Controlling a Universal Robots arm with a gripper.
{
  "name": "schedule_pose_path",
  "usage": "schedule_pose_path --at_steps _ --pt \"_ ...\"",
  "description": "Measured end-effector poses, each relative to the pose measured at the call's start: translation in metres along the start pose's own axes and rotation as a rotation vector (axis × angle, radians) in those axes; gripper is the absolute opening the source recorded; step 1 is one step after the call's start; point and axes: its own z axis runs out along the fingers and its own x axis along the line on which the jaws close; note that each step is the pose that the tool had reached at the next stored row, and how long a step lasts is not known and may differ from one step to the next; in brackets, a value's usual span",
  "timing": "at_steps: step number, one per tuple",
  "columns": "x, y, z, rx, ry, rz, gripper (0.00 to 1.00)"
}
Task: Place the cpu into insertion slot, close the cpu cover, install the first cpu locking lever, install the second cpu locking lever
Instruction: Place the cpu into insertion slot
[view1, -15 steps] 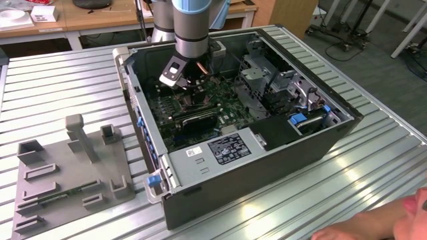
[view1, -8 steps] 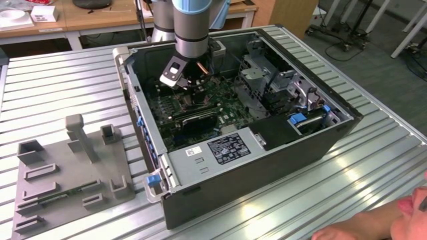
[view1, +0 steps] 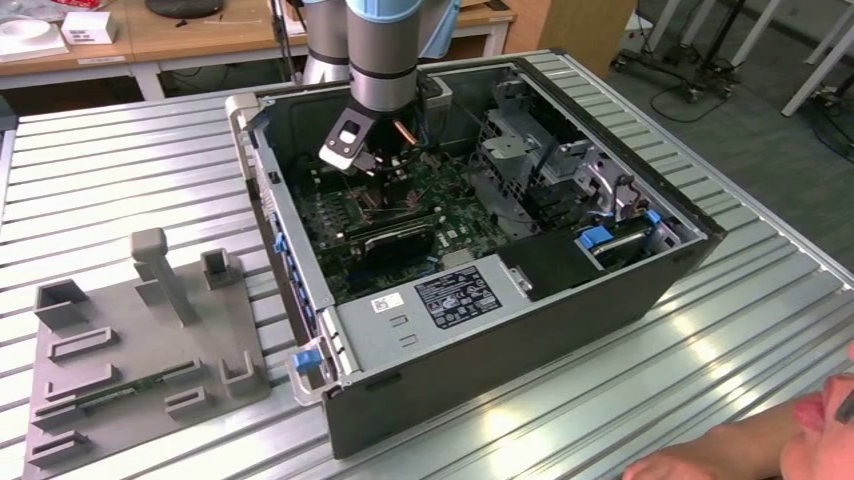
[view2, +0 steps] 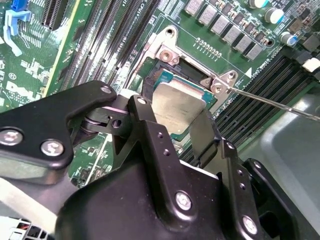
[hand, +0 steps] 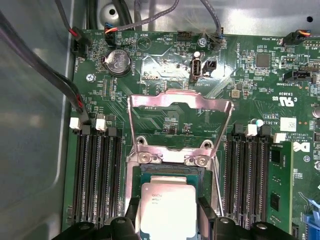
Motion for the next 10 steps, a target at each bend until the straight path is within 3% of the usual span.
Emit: schedule_pose_path --at_steps 10 --pt "-0.0006 -0.0001 0.0003 -0.0005 -0.0003 0.015 0.56"
